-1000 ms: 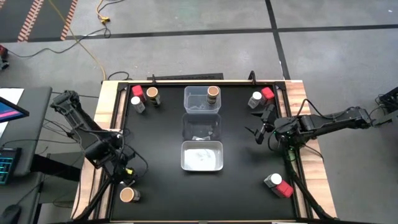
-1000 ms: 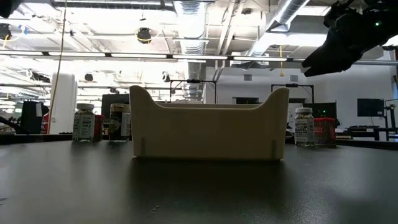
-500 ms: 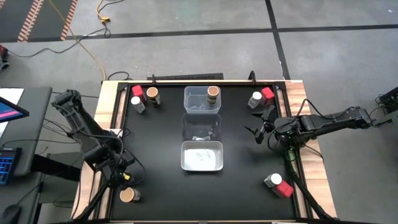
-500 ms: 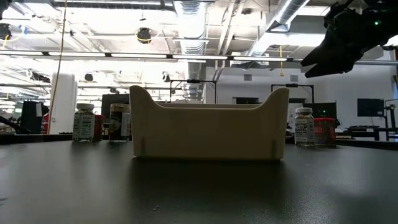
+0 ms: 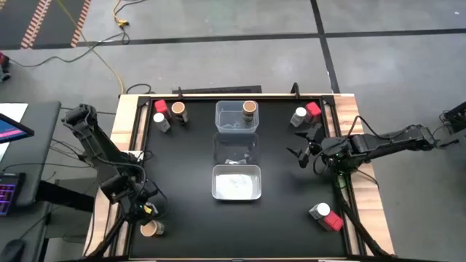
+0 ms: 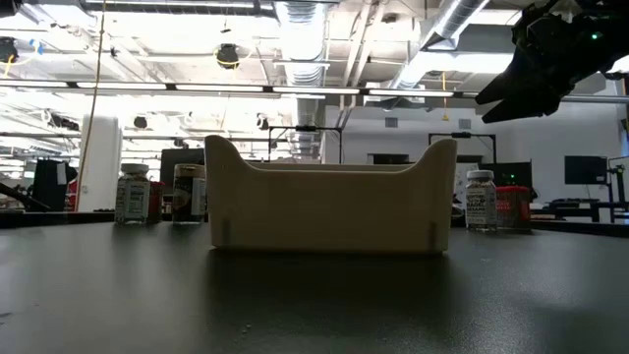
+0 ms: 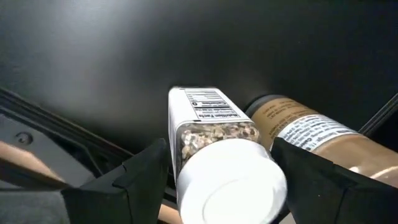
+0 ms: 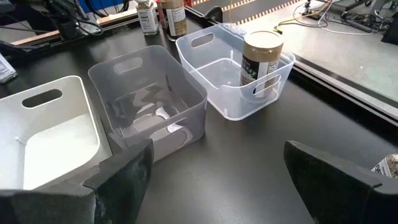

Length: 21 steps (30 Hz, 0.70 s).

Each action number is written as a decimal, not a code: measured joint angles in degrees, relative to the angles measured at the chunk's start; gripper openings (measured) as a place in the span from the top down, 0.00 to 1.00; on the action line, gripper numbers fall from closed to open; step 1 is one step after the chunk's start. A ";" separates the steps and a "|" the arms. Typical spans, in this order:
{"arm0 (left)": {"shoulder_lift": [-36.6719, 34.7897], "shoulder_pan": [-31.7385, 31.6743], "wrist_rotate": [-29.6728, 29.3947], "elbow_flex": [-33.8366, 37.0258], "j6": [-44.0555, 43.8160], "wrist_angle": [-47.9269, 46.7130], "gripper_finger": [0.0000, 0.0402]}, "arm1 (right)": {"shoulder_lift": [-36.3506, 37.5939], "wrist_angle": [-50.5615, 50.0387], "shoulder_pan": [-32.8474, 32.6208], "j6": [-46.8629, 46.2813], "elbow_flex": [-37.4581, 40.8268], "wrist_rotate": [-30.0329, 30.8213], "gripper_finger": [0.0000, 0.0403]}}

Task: Sort spices by type
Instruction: Put the bottom left white seasoning bottle into the black transparent bin

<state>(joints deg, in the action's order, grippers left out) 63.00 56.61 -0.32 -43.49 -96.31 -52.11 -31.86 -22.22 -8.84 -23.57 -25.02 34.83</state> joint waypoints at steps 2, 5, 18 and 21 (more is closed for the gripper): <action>0.00 0.12 0.02 0.97 -0.48 1.02 0.33 | 0.00 0.00 0.00 0.00 0.00 0.00 0.04; 0.00 0.10 0.02 1.91 -0.75 1.73 0.33 | 0.00 0.00 0.00 0.00 0.00 0.00 0.04; -0.15 0.12 0.09 3.99 2.67 2.61 0.52 | 0.02 0.00 0.00 0.00 0.00 0.00 0.04; -0.14 0.12 0.09 4.09 2.57 1.87 0.52 | 0.00 0.00 0.00 0.04 0.00 0.00 0.04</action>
<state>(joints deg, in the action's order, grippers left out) 62.86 56.73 -0.23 -39.40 -93.74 -50.24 -31.86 -22.22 -8.84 -23.53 -25.02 34.83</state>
